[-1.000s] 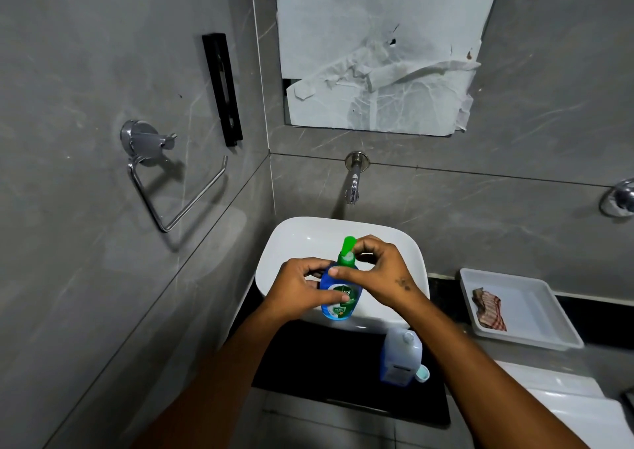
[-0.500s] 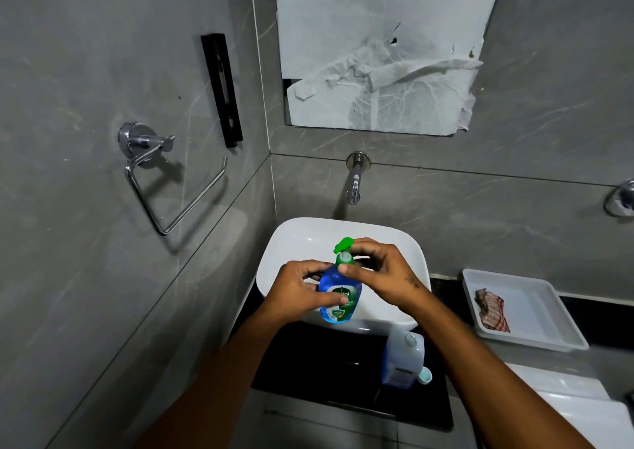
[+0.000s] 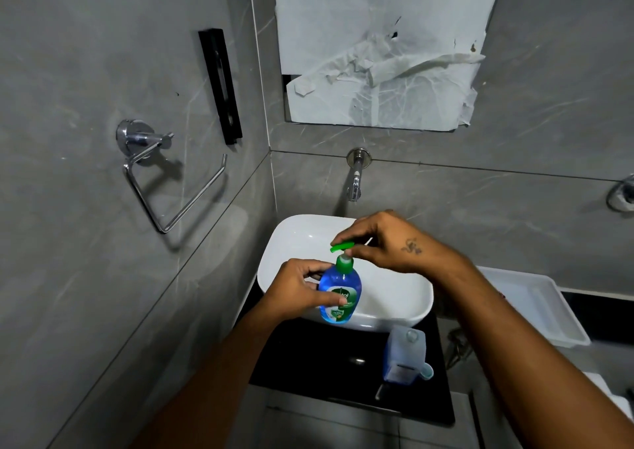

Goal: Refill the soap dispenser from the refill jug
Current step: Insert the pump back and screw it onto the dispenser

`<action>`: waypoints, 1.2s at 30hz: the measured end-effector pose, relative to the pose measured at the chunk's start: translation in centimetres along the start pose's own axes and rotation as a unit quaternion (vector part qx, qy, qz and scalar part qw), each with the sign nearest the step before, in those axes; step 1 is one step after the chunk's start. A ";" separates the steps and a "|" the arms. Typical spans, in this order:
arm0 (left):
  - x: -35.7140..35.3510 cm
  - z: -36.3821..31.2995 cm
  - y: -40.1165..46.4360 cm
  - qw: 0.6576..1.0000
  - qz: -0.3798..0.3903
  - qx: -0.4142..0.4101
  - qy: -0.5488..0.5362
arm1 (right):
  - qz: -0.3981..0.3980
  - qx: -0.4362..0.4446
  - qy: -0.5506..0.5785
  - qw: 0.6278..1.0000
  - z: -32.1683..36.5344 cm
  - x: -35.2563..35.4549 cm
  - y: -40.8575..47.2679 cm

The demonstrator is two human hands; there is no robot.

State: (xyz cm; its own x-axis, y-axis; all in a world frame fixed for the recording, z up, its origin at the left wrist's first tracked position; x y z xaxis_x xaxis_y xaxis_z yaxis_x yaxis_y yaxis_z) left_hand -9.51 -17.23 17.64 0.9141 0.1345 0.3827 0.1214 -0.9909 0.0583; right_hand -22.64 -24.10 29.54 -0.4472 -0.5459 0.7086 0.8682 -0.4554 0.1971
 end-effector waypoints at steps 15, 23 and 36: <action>-0.3 1.3 -0.8 0.999 0.036 0.019 -0.025 | 0.063 -0.008 0.006 0.998 0.6 -1.3 -0.5; 1.5 6.7 -2.5 0.999 -0.012 0.047 0.000 | 0.041 -0.221 0.092 0.970 -9.0 -11.7 -3.0; 3.7 19.8 -5.1 0.980 -0.079 0.183 0.007 | 0.015 -0.280 0.245 0.928 -13.5 -26.1 -0.8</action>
State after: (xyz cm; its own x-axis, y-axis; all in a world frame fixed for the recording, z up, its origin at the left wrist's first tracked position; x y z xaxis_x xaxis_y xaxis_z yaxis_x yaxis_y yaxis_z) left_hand 0.89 -11.83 0.46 0.8679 0.2842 0.4074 0.3938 -0.8936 -0.2155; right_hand -14.58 -19.00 1.76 -0.5877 -0.7559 0.2887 0.6955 -0.6542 -0.2971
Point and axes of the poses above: each hand's wrist, its own y-axis towards the middle knuckle, its own x-axis out of the back of the hand, z = x × y, the point moved 7 cm from there along y, towards the middle knuckle, and after that the axes turned 7 degrees about y, right-handed, at the moved point
